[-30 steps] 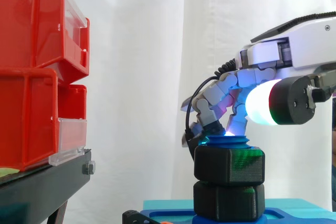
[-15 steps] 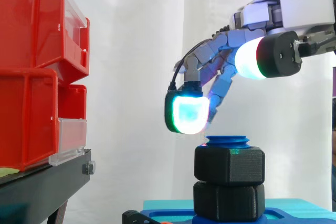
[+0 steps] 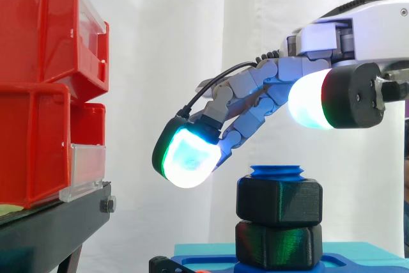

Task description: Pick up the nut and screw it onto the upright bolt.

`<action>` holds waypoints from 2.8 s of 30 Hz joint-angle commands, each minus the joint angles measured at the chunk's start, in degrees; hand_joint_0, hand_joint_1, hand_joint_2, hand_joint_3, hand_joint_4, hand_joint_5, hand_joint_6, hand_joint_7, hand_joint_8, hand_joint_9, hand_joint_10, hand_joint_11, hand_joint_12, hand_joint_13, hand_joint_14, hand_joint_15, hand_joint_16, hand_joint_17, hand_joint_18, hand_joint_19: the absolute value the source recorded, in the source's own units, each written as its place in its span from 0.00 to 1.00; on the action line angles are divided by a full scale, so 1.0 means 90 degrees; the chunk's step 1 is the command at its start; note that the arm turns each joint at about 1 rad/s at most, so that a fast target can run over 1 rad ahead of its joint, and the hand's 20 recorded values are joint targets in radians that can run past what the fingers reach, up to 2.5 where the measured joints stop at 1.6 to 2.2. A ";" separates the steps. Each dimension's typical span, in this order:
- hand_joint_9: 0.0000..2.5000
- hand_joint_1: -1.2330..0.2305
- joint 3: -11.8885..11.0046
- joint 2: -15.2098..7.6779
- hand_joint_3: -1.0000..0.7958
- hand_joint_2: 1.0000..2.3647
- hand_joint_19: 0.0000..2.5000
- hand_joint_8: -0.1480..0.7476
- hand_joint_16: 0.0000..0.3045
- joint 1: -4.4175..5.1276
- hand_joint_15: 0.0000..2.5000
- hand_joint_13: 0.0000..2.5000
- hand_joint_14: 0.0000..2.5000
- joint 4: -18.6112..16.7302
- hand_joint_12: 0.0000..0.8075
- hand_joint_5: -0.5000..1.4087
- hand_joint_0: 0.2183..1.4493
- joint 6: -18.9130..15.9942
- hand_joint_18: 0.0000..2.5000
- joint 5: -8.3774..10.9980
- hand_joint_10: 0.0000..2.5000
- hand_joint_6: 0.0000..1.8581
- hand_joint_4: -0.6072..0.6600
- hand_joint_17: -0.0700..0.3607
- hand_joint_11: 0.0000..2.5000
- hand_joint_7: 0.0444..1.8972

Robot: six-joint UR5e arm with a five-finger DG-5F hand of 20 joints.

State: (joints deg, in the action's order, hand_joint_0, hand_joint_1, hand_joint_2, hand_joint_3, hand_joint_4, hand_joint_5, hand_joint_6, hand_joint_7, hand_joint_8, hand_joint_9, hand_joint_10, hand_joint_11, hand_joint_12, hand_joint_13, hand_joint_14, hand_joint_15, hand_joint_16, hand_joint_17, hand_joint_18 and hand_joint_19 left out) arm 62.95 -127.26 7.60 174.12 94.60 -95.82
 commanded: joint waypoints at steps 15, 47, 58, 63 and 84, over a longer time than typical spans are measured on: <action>0.12 0.85 0.0056 0.0000 0.28 0.00 0.00 0.40 0.13 0.0054 0.00 0.05 0.00 0.0292 0.43 0.19 0.22 -0.0081 0.00 0.0011 0.00 0.27 0.63 0.38 0.00 0.40; 0.39 0.78 -0.0129 0.0009 0.28 0.00 0.00 0.44 0.08 -0.0336 0.00 0.24 0.00 0.0546 0.31 0.29 0.25 0.0124 0.10 -0.0389 0.00 0.30 0.59 0.30 0.00 0.70; 0.50 0.76 -0.0383 0.0000 0.28 0.00 0.00 0.41 0.05 -0.0512 0.00 0.31 0.00 0.0878 0.24 0.31 0.25 0.0290 0.17 -0.0535 0.00 0.28 0.60 0.25 0.00 0.77; 0.45 0.77 -0.0549 0.0009 0.28 0.00 0.00 0.44 0.08 -0.0600 0.00 0.27 0.00 0.1035 0.28 0.28 0.25 0.0339 0.13 -0.0623 0.00 0.27 0.64 0.28 0.00 0.68; 0.22 0.81 -0.0383 -0.0010 0.28 0.00 0.00 0.40 0.12 -0.0307 0.00 0.12 0.00 0.0507 0.40 0.19 0.22 0.0124 0.00 -0.0448 0.00 0.27 0.63 0.35 0.00 0.32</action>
State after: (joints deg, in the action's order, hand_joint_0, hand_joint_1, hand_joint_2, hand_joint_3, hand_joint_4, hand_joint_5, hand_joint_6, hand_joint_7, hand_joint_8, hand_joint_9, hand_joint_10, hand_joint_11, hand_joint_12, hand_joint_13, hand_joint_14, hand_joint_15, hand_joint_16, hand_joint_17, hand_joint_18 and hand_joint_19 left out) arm 58.34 -127.28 4.24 179.96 96.82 -100.24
